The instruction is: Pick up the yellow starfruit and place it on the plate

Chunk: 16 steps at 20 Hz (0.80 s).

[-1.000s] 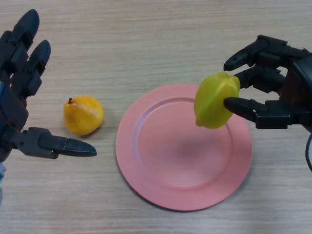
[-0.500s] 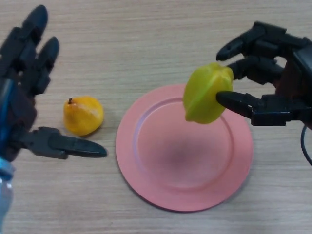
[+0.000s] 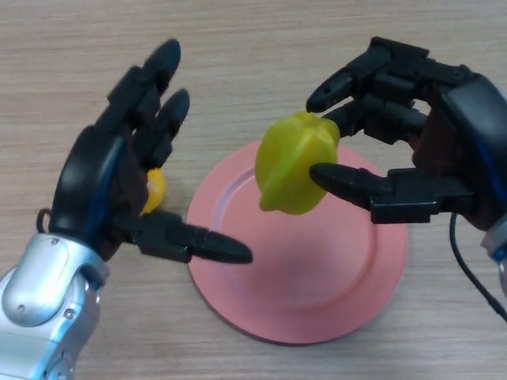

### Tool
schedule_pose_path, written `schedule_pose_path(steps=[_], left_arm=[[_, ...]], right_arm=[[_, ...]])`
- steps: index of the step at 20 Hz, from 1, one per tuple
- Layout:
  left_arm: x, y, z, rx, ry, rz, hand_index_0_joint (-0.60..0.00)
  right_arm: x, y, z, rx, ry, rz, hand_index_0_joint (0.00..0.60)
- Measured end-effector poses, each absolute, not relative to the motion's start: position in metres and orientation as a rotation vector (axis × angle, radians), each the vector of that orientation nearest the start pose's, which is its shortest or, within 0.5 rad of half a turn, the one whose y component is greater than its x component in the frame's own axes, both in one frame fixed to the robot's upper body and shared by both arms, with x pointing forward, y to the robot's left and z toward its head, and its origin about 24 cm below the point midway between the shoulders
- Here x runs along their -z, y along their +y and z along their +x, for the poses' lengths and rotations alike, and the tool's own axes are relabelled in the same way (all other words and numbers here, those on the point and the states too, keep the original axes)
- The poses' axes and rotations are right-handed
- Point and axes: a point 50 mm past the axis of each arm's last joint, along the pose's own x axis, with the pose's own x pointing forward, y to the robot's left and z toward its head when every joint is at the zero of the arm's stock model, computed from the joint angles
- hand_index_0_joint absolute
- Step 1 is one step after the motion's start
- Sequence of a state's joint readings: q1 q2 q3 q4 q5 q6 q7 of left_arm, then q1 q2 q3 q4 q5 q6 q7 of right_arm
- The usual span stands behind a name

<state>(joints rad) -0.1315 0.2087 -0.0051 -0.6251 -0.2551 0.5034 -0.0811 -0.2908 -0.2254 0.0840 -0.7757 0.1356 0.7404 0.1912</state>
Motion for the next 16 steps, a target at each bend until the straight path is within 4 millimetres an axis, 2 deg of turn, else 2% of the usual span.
schedule_pose_path(steps=[1,2,3,4,5,6,8,11,16], left_arm=[[-0.167,0.140,0.243,0.278,-0.230,-0.013,-0.049],[-0.166,0.138,0.243,0.284,-0.225,-0.017,-0.149],[-0.165,0.138,0.243,0.294,-0.212,-0.039,-0.300],[-0.165,0.138,0.243,0.293,-0.205,-0.039,-0.400],[-0.164,0.138,0.244,0.281,-0.200,-0.044,-0.542],[-0.164,0.139,0.244,0.267,-0.197,-0.046,-0.600],[-0.160,0.134,0.243,0.281,-0.156,-0.040,-0.600],[-0.140,0.115,0.238,0.348,0.005,-0.023,-0.600],[-0.140,0.115,0.235,0.353,0.067,-0.002,-0.600]], right_arm=[[-0.203,-0.114,0.236,-0.433,-0.289,-0.164,0.600],[-0.202,-0.113,0.235,-0.439,-0.296,-0.157,0.600],[-0.201,-0.112,0.234,-0.446,-0.293,-0.156,0.600],[-0.201,-0.112,0.234,-0.444,-0.292,-0.154,0.600],[-0.202,-0.111,0.233,-0.443,-0.302,-0.148,0.600],[-0.204,-0.109,0.231,-0.442,-0.313,-0.149,0.600],[-0.204,-0.106,0.231,-0.389,-0.330,-0.197,0.600],[-0.205,-0.100,0.225,-0.420,-0.321,-0.179,0.600],[-0.202,-0.100,0.221,-0.413,-0.292,-0.178,0.600]])
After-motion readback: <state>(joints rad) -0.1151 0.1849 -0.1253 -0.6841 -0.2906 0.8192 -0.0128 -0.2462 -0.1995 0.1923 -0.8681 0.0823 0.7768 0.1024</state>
